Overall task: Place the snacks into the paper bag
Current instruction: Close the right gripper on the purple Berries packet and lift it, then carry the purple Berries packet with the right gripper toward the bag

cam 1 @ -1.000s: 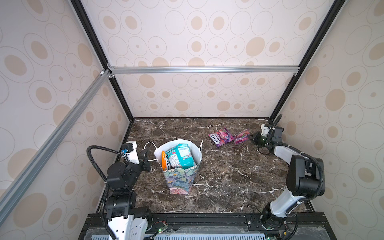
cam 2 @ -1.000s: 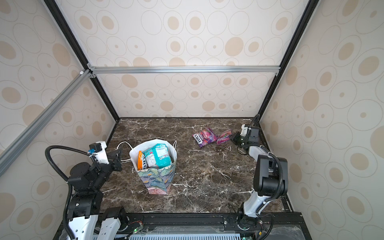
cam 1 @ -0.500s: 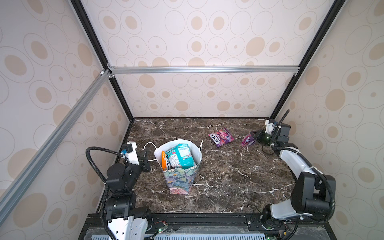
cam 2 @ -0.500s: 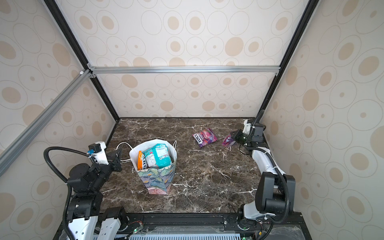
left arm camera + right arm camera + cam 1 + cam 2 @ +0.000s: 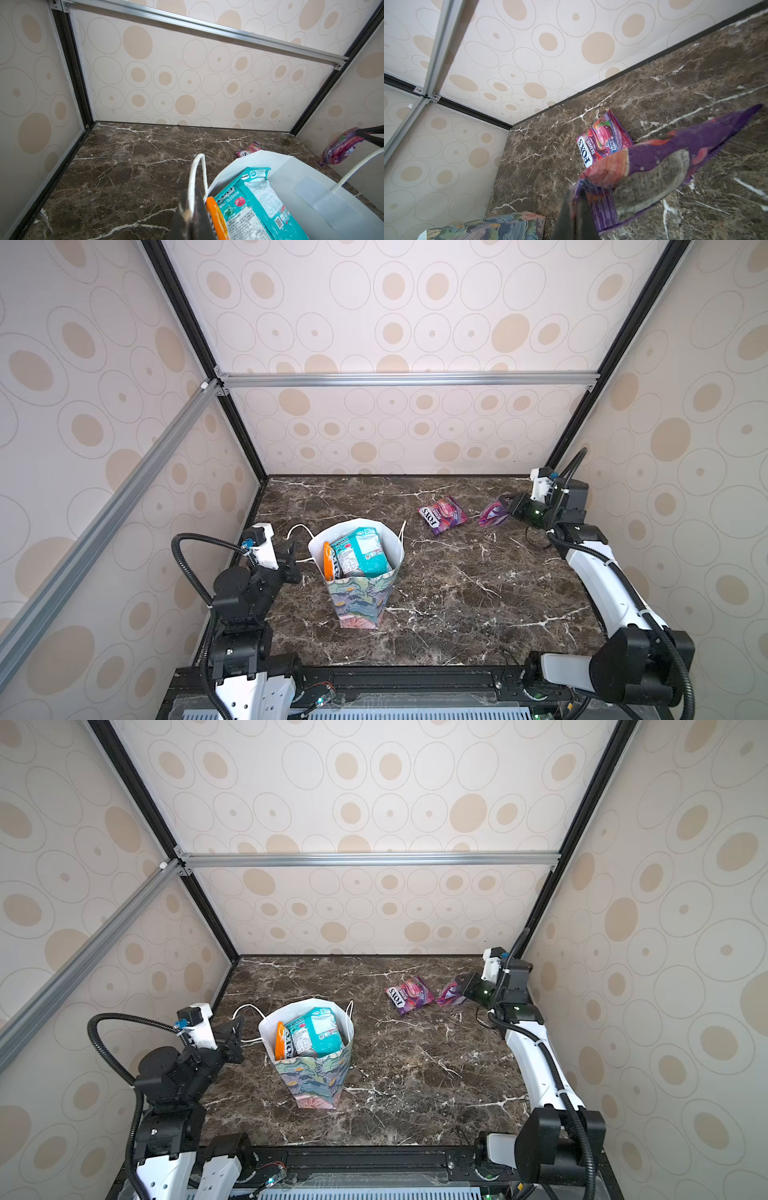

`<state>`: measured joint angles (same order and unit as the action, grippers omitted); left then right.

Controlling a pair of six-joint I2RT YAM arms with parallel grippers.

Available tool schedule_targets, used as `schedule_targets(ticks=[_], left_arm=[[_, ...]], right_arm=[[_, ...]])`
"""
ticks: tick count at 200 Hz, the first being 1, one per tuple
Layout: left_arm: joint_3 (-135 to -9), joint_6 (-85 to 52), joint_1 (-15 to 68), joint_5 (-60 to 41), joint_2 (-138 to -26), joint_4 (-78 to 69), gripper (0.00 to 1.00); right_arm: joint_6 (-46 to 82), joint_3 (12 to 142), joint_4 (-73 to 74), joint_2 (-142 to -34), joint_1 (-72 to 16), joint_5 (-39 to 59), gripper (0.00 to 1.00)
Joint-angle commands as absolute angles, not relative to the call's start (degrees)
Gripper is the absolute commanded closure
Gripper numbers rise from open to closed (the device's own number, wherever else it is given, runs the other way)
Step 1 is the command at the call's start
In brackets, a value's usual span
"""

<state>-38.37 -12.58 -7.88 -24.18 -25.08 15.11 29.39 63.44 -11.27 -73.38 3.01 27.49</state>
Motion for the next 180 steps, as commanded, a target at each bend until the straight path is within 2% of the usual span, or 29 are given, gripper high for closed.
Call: schedule_targets(ticks=[1,61,121,180], left_arm=[[-38.79,-11.67,-7.97,-24.84,-25.12,14.60,1.00],[-38.79,-11.68,-7.88,-24.65,-25.09,14.66,1.00],[-38.76,-11.76,-7.92,-24.21,-24.51,14.68,1.00],[-38.76,-11.72,-7.89,-24.15,-24.30,14.68,1.00]], right_arm=[[26.78,67.17,-13.27,-70.53,0.84,25.67,1.00],[27.33,69.85,-13.15,-65.91,-4.07,23.57,1.00],[23.58,80.18,-20.93,-66.87,-10.03,21.54,1.00],[17.73,95.06,-29.48,-71.78,-20.25,19.47,1.00]])
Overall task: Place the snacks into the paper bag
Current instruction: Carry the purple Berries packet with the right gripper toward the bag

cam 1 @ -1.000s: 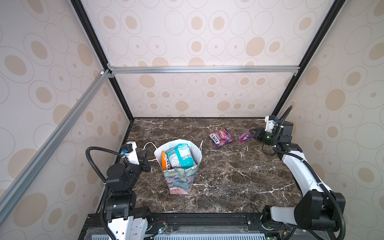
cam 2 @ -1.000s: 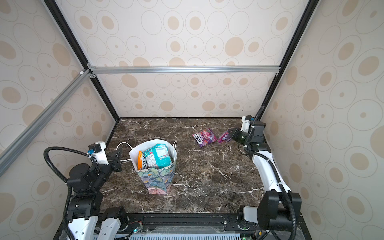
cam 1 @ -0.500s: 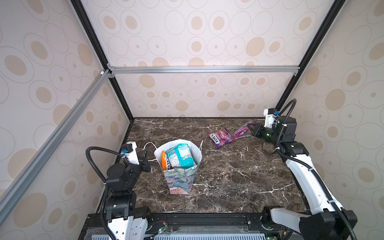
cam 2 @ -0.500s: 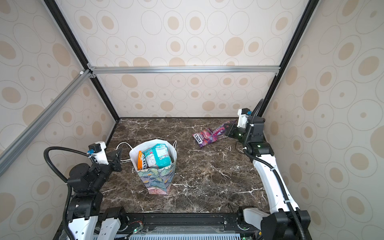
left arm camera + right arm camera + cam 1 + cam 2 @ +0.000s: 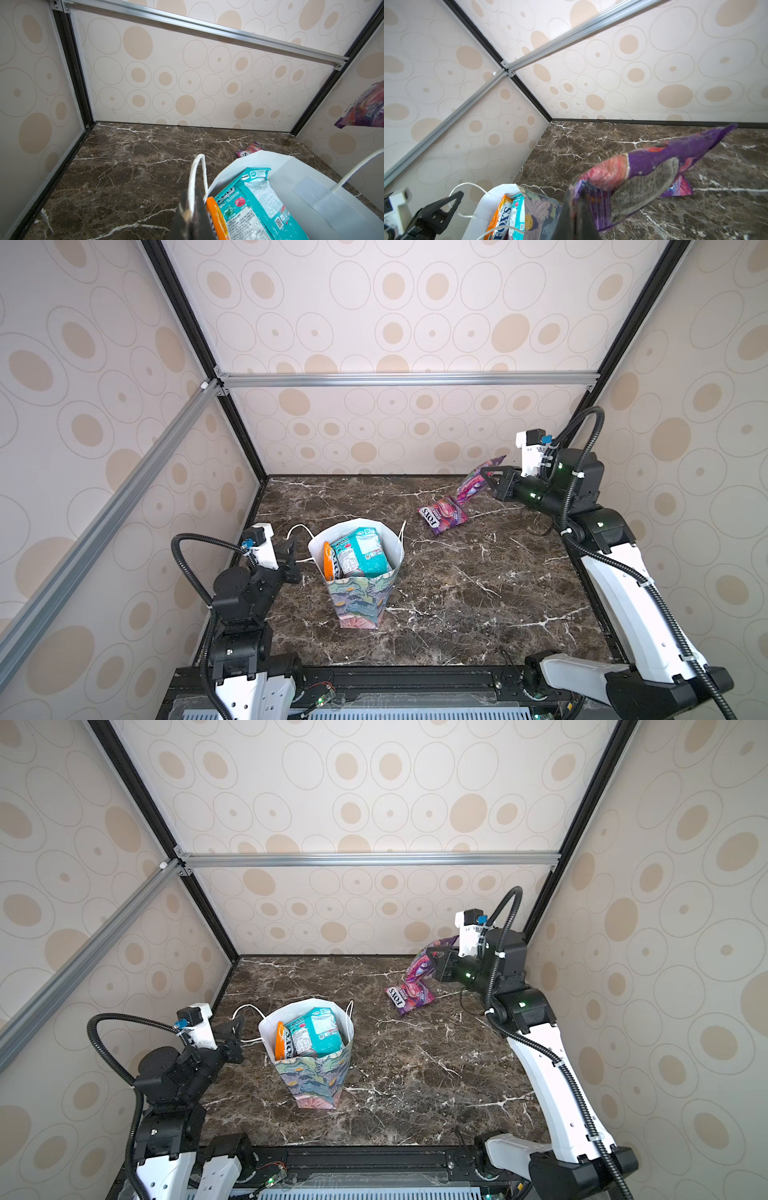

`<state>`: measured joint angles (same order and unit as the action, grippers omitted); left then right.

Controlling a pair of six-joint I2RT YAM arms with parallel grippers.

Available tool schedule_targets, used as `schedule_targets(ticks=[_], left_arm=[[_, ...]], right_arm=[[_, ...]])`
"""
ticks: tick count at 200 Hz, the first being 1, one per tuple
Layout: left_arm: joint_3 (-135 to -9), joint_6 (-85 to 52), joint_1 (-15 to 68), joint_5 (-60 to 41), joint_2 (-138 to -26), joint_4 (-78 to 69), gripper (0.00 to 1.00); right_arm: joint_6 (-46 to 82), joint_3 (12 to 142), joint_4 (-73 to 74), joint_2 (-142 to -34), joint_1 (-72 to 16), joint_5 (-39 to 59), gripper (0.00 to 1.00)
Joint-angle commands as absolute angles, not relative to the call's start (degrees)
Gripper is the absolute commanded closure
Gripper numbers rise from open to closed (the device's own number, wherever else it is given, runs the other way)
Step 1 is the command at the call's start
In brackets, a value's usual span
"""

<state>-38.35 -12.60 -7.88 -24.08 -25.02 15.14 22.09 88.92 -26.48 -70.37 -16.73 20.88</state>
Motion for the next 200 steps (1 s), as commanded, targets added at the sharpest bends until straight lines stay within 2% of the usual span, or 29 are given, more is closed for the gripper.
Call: schedule_targets(ticks=[1,42,90,179,200], left_arm=[[-38.72,-11.71,-7.90,-24.16,-24.28,14.68,1.00],[-38.68,-11.75,-7.91,-24.34,-24.26,14.68,1.00],[-38.69,-11.62,-7.92,-24.88,-24.73,14.68,1.00],[-38.73,-11.62,-7.90,-25.49,-24.95,14.64,1.00],[-38.76,-11.69,-7.97,-25.49,-24.89,14.68,1.00]], right_arm=[[17.66,95.21,-29.55,-71.88,-20.36,19.36,1.00],[16.87,101.58,-29.63,-75.25,-25.29,18.25,1.00],[12.33,115.98,-35.04,-83.32,-33.97,15.41,1.00],[8.89,131.22,-42.19,-92.59,-42.94,8.95,1.00],[8.79,138.38,-45.73,-96.58,-45.14,7.84,1.00]])
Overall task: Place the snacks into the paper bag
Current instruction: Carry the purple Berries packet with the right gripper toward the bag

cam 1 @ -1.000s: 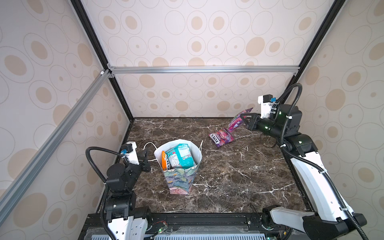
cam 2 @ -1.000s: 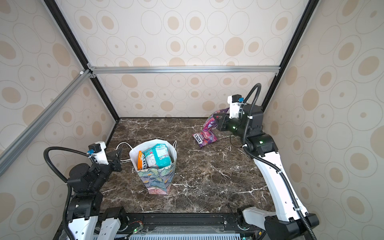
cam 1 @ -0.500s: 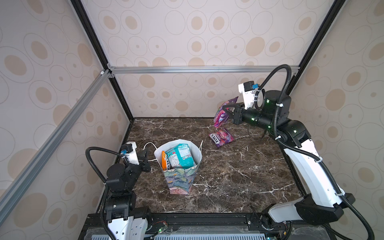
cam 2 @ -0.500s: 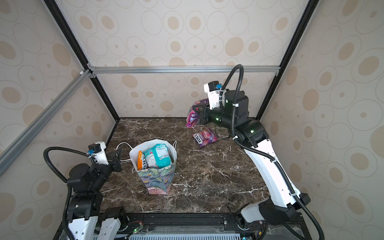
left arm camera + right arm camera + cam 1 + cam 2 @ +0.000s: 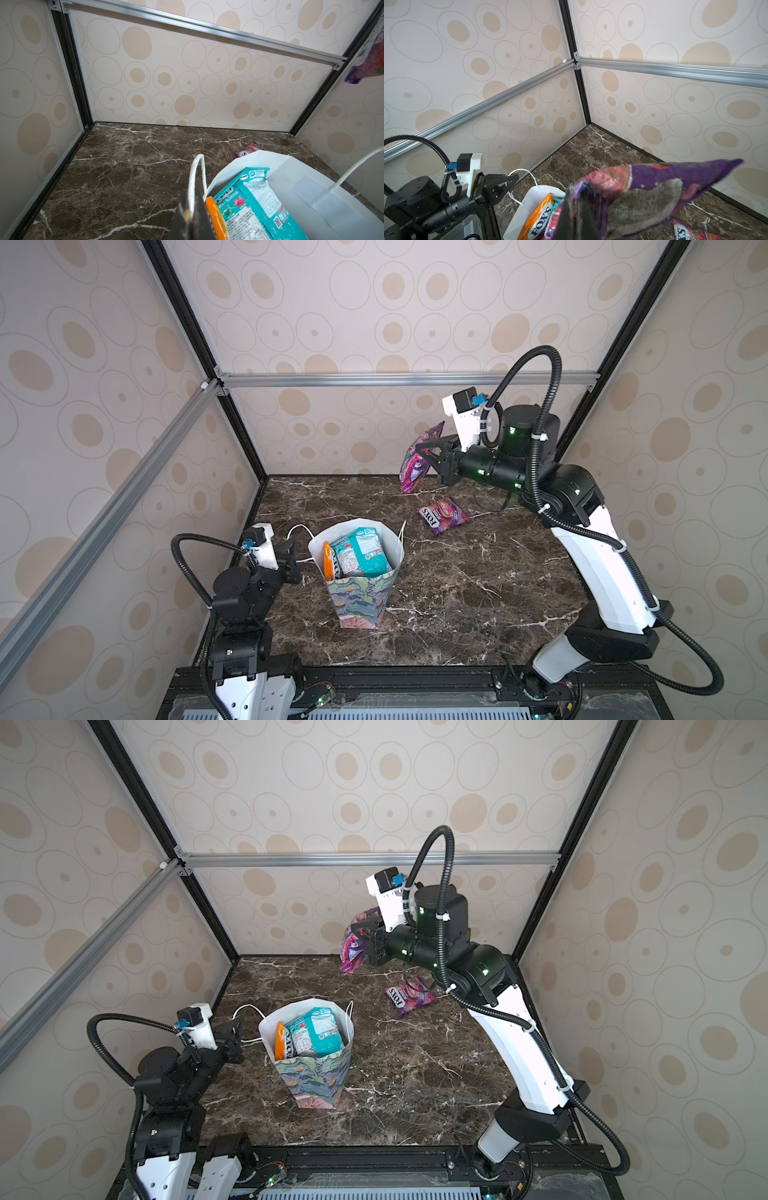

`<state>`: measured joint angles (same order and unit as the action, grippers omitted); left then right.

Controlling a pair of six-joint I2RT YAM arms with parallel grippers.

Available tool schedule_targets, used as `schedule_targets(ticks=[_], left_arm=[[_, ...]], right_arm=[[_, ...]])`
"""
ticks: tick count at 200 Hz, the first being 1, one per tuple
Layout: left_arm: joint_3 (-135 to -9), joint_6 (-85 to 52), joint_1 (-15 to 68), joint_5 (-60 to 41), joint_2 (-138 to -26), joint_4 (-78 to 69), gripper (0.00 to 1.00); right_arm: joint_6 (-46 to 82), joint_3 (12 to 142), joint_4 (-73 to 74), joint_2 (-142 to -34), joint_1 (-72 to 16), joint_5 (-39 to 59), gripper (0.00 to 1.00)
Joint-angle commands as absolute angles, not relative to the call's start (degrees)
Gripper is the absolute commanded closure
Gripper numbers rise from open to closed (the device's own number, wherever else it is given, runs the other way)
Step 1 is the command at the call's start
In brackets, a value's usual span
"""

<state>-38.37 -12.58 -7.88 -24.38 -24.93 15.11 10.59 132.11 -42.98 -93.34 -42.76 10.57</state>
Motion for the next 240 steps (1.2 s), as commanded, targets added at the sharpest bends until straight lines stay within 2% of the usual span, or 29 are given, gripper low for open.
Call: schedule_targets(ticks=[1,46,80,132,175,206,240], left_arm=[[-38.76,-11.69,-7.94,-25.49,-24.88,14.68,1.00],[-38.75,-11.65,-7.95,-25.49,-24.87,14.68,1.00],[-38.80,-11.67,-7.93,-25.20,-24.70,14.72,1.00],[-38.76,-11.47,-7.92,-25.40,-24.43,14.68,1.00],[-38.76,-11.59,-7.91,-25.40,-24.30,14.68,1.00],[-38.75,-11.38,-7.94,-25.65,-24.32,14.70,1.00],[-38.71,-11.42,-7.90,-25.50,-24.34,14.68,1.00]], right_arm=[[8.79,138.49,-45.85,-96.81,-45.24,7.70,1.00],[4.64,151.91,-52.52,-105.89,-52.45,4.00,1.00],[4.96,148.93,-49.32,-106.59,-55.80,5.84,1.00],[4.43,149.52,-53.70,-108.51,-57.21,4.33,1.00],[6.03,147.95,-54.90,-109.80,-57.90,9.41,1.00],[4.05,150.25,-57.43,-112.06,-57.94,17.72,1.00],[2.81,150.67,-61.18,-114.08,-57.94,20.61,1.00]])
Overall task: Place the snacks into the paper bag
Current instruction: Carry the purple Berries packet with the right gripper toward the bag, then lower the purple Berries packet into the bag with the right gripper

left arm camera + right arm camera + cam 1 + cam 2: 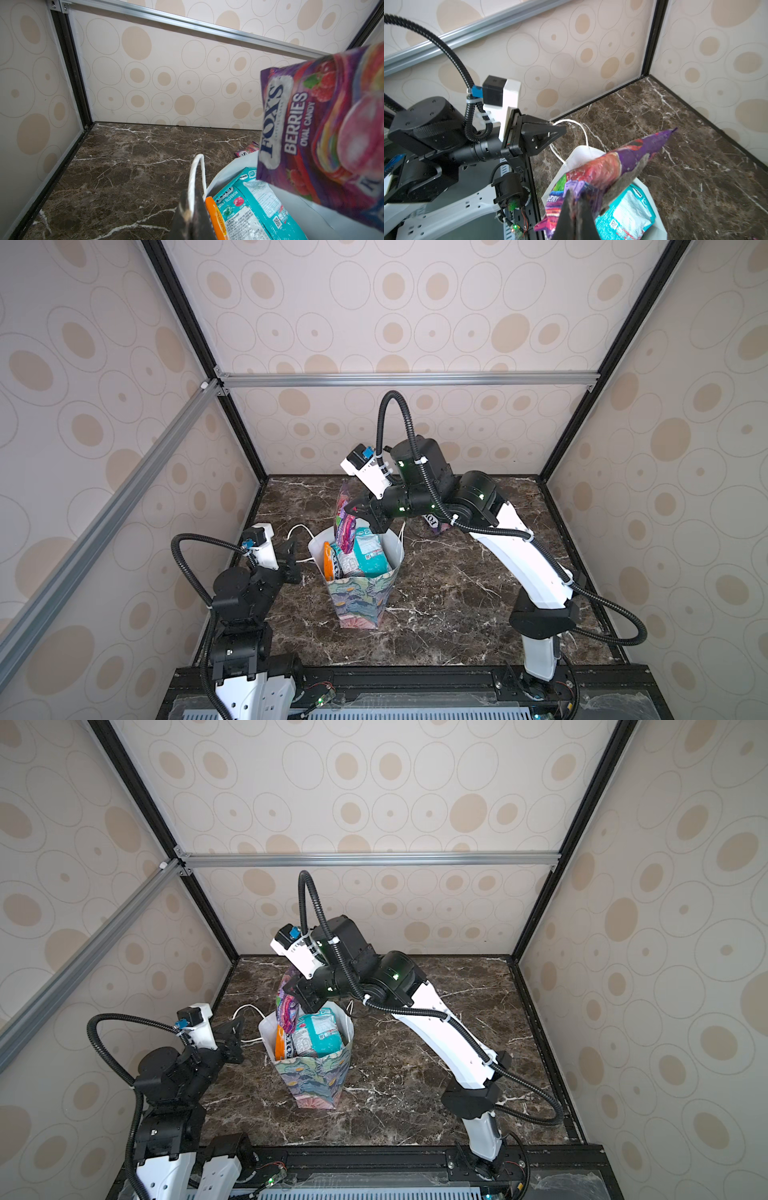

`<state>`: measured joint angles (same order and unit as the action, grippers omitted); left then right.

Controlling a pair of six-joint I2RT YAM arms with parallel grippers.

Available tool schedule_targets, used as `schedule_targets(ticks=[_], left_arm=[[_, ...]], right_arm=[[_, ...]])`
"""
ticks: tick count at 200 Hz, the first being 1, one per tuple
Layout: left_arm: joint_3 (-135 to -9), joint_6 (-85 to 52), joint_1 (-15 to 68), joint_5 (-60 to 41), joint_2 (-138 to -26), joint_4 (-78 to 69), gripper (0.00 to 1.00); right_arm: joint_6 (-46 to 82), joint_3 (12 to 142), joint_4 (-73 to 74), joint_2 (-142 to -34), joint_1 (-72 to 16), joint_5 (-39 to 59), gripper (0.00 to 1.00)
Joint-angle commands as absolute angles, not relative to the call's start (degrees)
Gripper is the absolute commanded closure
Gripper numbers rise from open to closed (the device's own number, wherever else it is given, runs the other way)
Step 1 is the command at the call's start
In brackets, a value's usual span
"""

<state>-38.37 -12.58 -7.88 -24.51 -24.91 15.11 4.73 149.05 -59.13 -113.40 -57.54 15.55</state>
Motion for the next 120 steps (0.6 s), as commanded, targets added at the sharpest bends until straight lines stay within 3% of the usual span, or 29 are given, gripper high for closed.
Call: schedule_targets(ticks=[1,85,120], left_arm=[[-38.74,-11.43,-7.86,-25.49,-24.34,14.68,1.00],[-38.77,-11.42,-7.91,-24.77,-24.35,14.96,1.00],[-38.76,-11.55,-7.91,-24.25,-23.69,14.86,1.00]], right_arm=[[2.77,150.66,-61.22,-114.12,-57.93,20.81,1.00],[-5.68,147.19,-64.91,-116.41,-57.92,34.05,1.00],[-11.15,145.23,-64.85,-117.77,-57.75,32.85,1.00]])
